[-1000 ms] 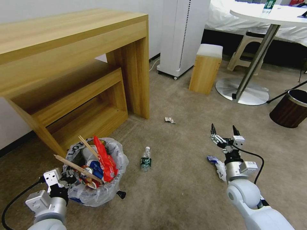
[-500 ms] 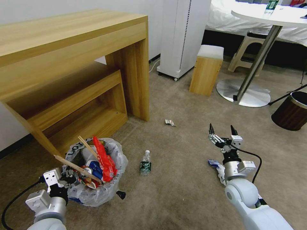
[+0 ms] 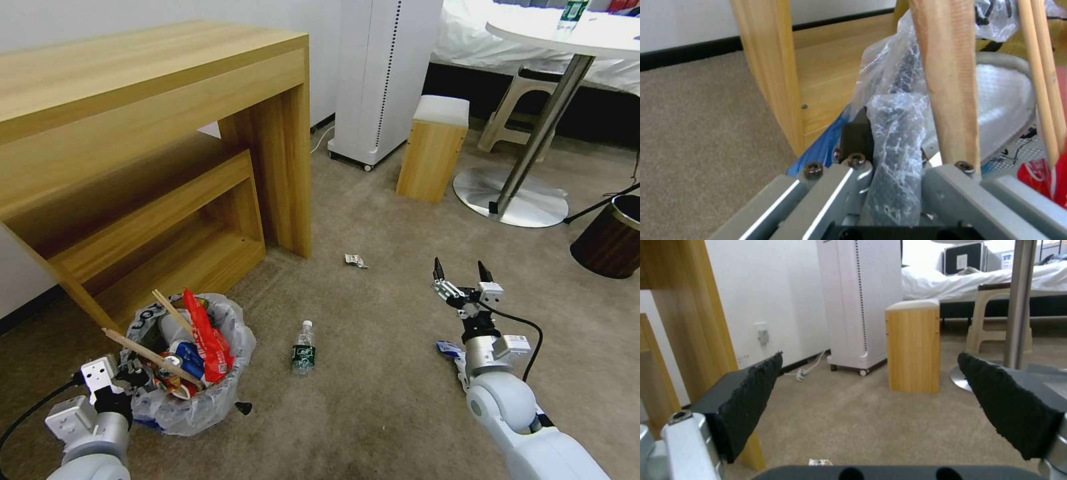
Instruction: Pick up the trash bin and place the garbage on the floor into it.
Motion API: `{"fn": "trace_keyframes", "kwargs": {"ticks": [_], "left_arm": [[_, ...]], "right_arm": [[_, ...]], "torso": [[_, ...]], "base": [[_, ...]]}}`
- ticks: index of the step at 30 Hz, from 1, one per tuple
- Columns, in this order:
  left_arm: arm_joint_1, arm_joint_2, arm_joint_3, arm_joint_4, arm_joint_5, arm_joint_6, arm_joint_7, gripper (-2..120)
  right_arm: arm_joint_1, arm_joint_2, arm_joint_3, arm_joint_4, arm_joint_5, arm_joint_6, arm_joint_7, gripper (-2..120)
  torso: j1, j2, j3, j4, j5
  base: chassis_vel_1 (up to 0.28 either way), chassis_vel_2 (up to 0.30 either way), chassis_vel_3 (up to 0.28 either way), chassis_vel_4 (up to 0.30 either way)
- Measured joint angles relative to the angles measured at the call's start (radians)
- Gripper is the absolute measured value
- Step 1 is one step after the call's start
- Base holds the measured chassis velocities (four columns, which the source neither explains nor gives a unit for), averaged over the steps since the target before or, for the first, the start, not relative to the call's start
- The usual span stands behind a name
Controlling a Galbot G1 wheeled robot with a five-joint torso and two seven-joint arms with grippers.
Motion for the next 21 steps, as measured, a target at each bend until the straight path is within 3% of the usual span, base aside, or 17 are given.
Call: {"fn": "trace_keyframes", "kwargs": {"ticks": [14,17,21], "left_arm": [[-0.004,-0.010,0.005,0.000,0.003,-0.004,0.004,1],[-0.004,-0.012,0.007,0.004,0.006,-0.006,0.005,1],[-0.005,-0.019,0.013,0.009,0.015,-0.009,0.006,1]], "right_arm": [[0.026,0.000,-0.025,-0.023,0.009,0.002,-0.002,100],[0.052,-0.009,-0.057,-0.030,0.059,-0.009,-0.001,100],[0.108,-0.022,-0.127,-0.039,0.241,-0.108,0.013,100]], "torso": [[0.000,0.000,0.000,-0.0002,-0.0001],[0.000,0.000,0.000,-0.0002,0.0000],[0.000,0.000,0.000,0.0000,-0.0001]], "base": [[0.000,0.000,0.000,0.000],[0.000,0.000,0.000,0.000],[0.000,0.000,0.000,0.000]]}}
